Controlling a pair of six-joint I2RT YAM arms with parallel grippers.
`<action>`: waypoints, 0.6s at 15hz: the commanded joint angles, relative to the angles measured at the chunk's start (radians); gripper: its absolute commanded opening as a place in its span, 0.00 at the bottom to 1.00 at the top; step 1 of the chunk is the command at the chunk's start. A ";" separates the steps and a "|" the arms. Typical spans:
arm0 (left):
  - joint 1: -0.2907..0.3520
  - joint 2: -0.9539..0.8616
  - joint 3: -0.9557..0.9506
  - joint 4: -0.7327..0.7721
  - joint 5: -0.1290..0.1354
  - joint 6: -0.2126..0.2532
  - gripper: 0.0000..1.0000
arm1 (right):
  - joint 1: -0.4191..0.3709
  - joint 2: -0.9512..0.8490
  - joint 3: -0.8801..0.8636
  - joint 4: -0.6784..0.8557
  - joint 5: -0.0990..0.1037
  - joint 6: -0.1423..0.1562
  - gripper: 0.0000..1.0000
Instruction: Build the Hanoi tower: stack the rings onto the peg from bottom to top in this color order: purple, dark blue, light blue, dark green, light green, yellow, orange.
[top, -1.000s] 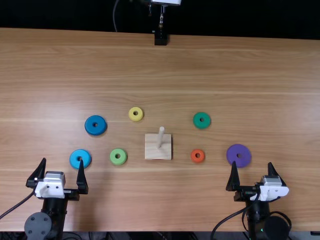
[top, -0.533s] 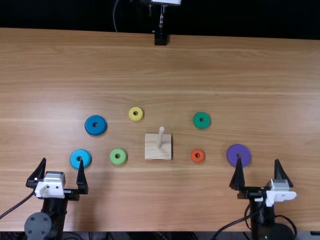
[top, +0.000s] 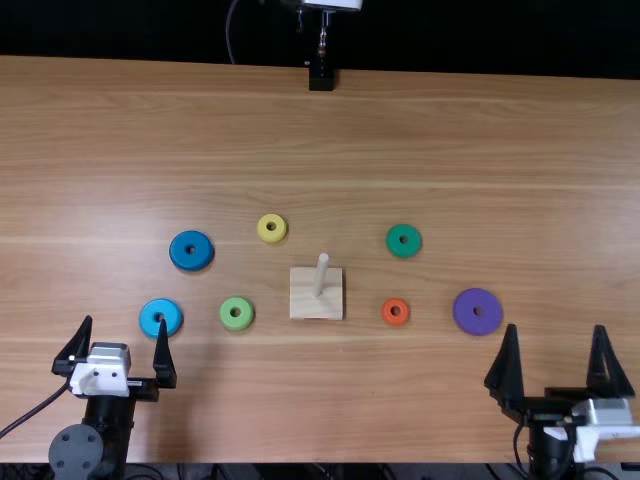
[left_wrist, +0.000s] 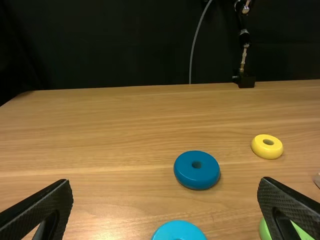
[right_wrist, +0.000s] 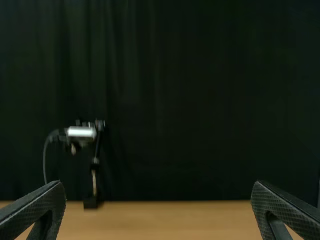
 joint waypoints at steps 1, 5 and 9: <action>0.006 -0.012 -0.018 -0.030 0.000 0.006 1.00 | -0.011 -0.013 0.070 -0.001 -0.017 -0.004 1.00; 0.006 -0.012 -0.018 -0.030 0.000 0.006 1.00 | -0.013 0.216 0.191 -0.084 -0.013 -0.002 1.00; 0.006 -0.012 -0.018 -0.030 0.000 0.006 1.00 | -0.011 0.450 0.329 -0.297 0.057 0.002 1.00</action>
